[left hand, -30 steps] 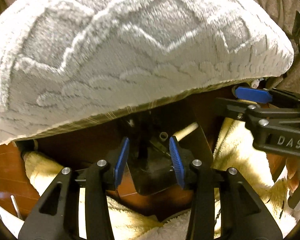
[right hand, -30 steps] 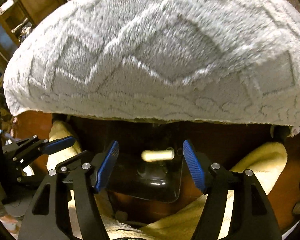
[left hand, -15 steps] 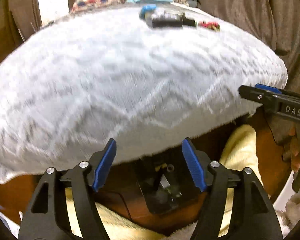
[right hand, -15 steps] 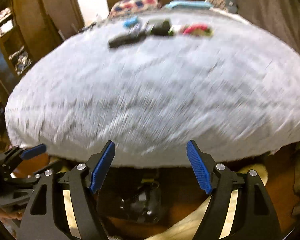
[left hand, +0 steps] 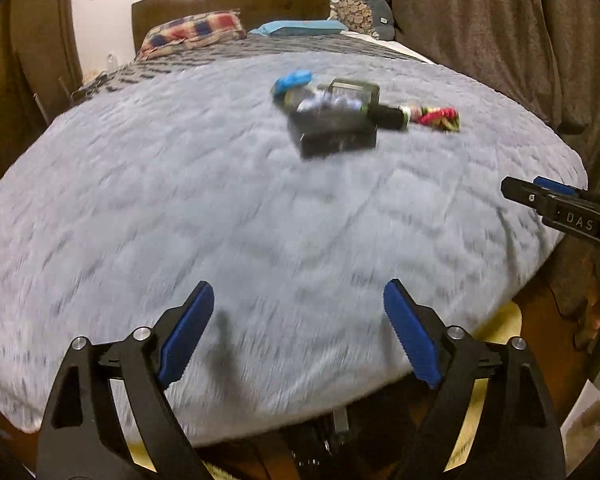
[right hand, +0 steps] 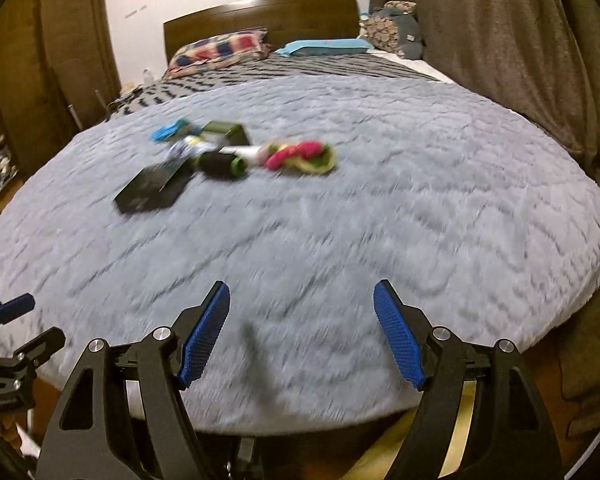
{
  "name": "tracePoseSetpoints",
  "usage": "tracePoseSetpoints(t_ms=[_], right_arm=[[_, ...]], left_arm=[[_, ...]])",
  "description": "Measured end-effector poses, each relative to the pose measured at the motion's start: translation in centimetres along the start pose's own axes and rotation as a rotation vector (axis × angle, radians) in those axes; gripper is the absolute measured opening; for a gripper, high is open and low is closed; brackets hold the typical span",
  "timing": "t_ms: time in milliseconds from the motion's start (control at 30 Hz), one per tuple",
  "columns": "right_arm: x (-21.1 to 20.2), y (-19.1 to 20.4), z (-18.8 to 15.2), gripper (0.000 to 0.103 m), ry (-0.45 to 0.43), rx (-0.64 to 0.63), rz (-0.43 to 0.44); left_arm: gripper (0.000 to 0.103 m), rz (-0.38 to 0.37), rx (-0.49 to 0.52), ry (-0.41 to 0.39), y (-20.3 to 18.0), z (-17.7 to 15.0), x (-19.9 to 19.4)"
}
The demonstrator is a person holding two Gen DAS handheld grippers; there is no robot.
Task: Collect trash
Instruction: 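Grasp the black MARRY&ARD box with the left gripper while the right grasps the fuzzy toy, then lower the box and fuzzy toy into the black bin and open both grippers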
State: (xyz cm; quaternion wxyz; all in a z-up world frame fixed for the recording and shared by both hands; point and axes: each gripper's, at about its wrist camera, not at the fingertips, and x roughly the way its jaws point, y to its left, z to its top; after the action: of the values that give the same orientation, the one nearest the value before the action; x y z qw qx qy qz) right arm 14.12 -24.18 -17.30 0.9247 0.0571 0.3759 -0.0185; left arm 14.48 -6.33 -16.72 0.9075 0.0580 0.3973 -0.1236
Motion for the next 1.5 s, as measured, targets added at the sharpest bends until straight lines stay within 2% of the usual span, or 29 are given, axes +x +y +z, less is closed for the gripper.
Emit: tracePoseSetpoints(t_ms=[200, 400, 833, 900, 967, 1133, 1500], right_arm=[[2.4, -0.3, 2.6, 0.075, -0.004, -0.019, -0.024], [5.4, -0.5, 5.2, 0.075, 0.000, -0.051, -0.061], [10.7, 0.8, 8.4, 0.075, 0.040, -0.124, -0.036], [11.1, 1.0, 8.8, 0.074, 0.041, -0.130, -0.030], [11.3, 1.4, 9.0, 0.061, 0.041, -0.142, -0.021], [10.9, 2.7, 8.5, 0.030, 0.028, -0.189, -0.016], [6.6, 3.0, 5.4, 0.027, 0.010, -0.177, 0.003]], left_arm=[[0.087, 0.001, -0.005, -0.016, -1.5, 4.8, 2.7], [0.088, 0.004, -0.018, 0.006, -2.6, 7.9, 6.2], [0.088, 0.028, -0.083, 0.069, -2.3, 11.8, 11.8], [0.083, 0.017, -0.096, 0.075, -2.0, 12.0, 12.1], [0.073, -0.003, -0.105, 0.086, -1.7, 12.3, 12.4], [0.073, -0.001, -0.082, 0.082, -1.8, 12.1, 12.1], [0.072, 0.017, -0.041, 0.064, -0.9, 9.3, 8.7]])
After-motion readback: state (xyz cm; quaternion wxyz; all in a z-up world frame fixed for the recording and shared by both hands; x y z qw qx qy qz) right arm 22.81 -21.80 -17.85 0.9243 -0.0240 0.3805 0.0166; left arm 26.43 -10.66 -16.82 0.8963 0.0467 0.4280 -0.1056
